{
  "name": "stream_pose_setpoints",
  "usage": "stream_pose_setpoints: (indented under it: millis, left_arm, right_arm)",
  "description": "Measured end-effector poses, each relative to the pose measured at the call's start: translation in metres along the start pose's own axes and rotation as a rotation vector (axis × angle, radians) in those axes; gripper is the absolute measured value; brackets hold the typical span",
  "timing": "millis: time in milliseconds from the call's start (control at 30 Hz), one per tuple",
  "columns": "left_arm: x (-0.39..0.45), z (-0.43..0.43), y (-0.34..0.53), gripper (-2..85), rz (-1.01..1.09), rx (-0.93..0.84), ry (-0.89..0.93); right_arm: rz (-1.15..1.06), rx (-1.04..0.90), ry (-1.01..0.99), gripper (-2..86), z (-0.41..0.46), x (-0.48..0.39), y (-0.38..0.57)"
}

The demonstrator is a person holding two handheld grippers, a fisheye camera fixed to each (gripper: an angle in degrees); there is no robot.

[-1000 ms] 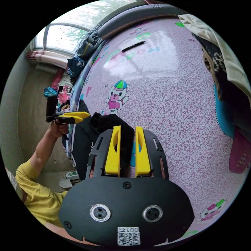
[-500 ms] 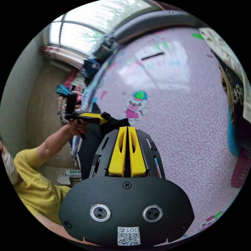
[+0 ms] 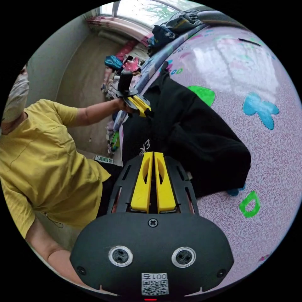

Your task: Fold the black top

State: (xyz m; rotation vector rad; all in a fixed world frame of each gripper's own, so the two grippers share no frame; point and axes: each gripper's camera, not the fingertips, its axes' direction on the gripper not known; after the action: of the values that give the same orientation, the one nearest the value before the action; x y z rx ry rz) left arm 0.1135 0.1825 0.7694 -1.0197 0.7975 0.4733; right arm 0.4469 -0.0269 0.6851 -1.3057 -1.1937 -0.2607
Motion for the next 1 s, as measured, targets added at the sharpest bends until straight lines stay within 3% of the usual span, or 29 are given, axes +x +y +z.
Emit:
stream_pose_setpoints:
  millis: [200,333,567,667,867,1000]
  left_arm:
    - [0.012,-0.038,0.001,-1.5,0.026,0.036,-0.024]
    - [0.015,-0.074,0.001,-1.5,-0.051,0.200,-0.057]
    - [0.003,-0.070,-0.016,-1.1,-0.235,0.145,-0.198]
    - [0.005,-0.068,-0.015,-1.1,-0.231,0.181,-0.157]
    - [0.002,-0.074,0.004,-1.2,-0.269,0.223,-0.091]
    - [0.002,-0.082,0.013,-1.2,-0.286,0.224,-0.095]
  right_arm:
    - [0.026,0.169,0.098,2.8,-0.034,0.012,-0.044]
    - [0.128,0.087,0.130,4.7,-0.013,0.045,-0.088]
    - [0.388,0.030,-0.031,6.5,0.018,0.111,-0.116]
    - [0.435,0.054,-0.106,6.1,0.021,0.123,-0.116]
    - [0.417,0.066,-0.178,2.5,0.030,0.125,-0.125]
    - [0.287,0.094,-0.117,0.8,0.028,0.101,-0.134]
